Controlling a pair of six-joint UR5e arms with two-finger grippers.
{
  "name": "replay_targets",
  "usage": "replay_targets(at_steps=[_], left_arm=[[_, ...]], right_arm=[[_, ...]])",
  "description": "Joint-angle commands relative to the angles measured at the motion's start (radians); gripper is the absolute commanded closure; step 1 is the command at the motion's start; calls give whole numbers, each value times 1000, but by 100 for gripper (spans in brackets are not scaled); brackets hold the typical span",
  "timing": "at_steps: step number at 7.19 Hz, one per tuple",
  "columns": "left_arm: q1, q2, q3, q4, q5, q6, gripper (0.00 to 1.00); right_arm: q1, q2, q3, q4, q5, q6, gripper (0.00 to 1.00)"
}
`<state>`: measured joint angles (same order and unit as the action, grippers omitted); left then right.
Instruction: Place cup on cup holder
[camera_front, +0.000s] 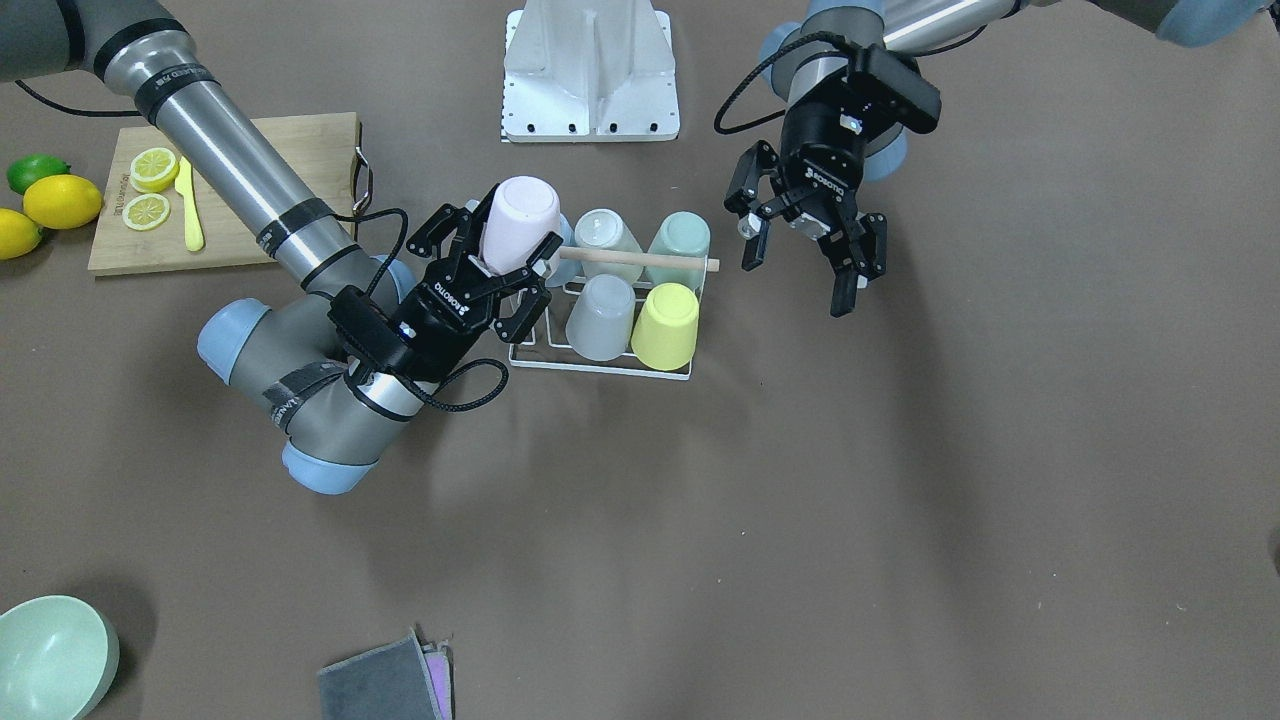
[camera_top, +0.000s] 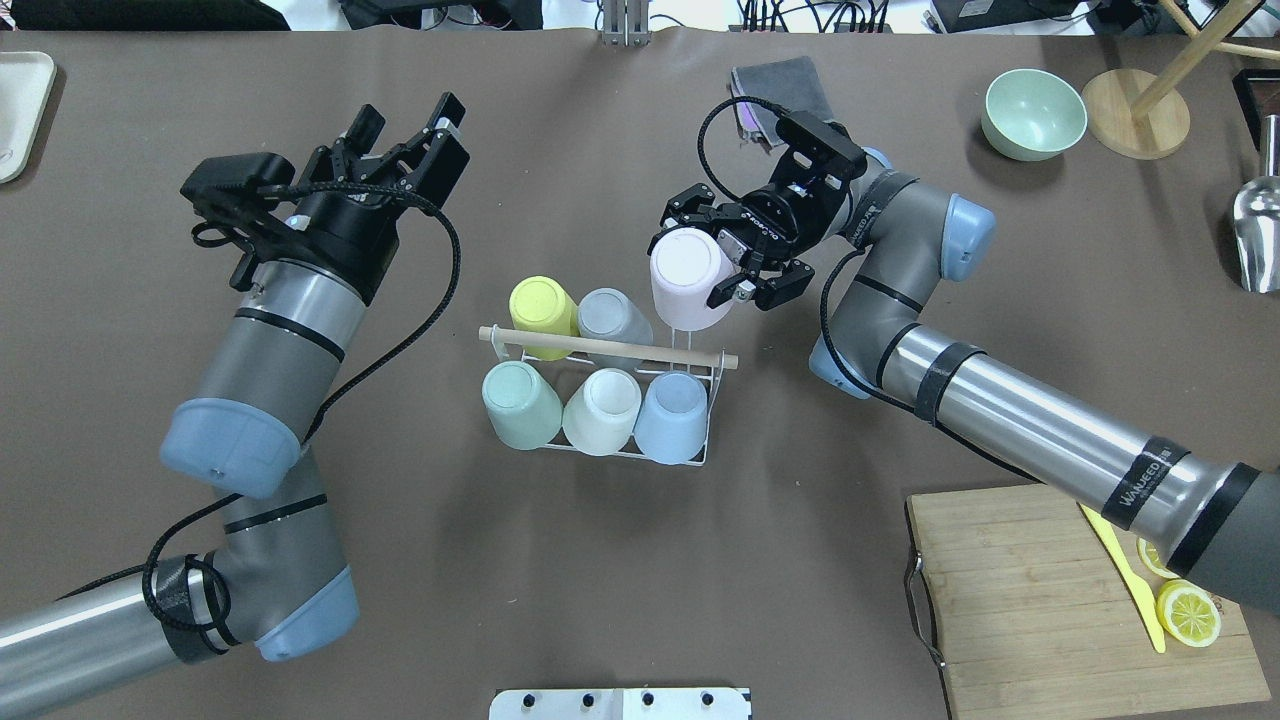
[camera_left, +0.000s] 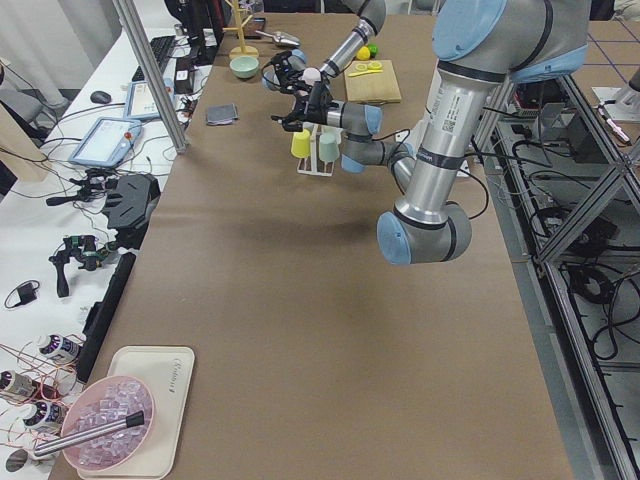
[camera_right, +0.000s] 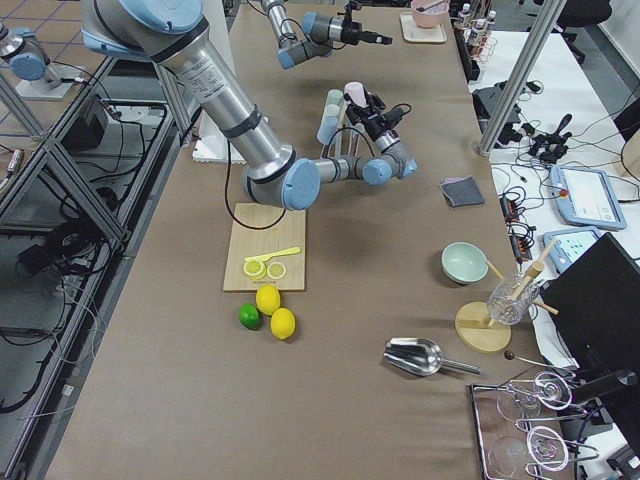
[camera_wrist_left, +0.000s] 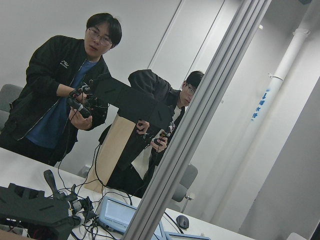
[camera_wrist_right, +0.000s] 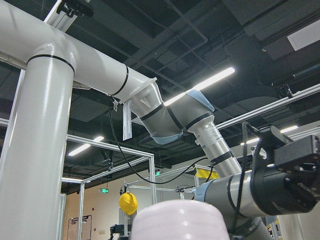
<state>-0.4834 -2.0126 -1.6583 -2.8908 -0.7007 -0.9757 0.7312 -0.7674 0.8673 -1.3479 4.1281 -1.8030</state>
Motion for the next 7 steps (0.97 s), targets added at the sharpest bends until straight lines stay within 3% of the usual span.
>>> replay_targets(at_steps=[1,3,6,7], left_arm=[[-82,21,67,-1,-86,-3,3],[-165,58,136,2,-175,-12,3],[-306,167,205,2,-453,-17,3],[-361,219,219,1,-596,-17,3]], right_arm=[[11,14,-7,-1,-3,5,69],[25,11,-8,1,-6,7,69],[27,16,-8,1,-11,7,69],[25,16,-10,1,-17,4,69]])
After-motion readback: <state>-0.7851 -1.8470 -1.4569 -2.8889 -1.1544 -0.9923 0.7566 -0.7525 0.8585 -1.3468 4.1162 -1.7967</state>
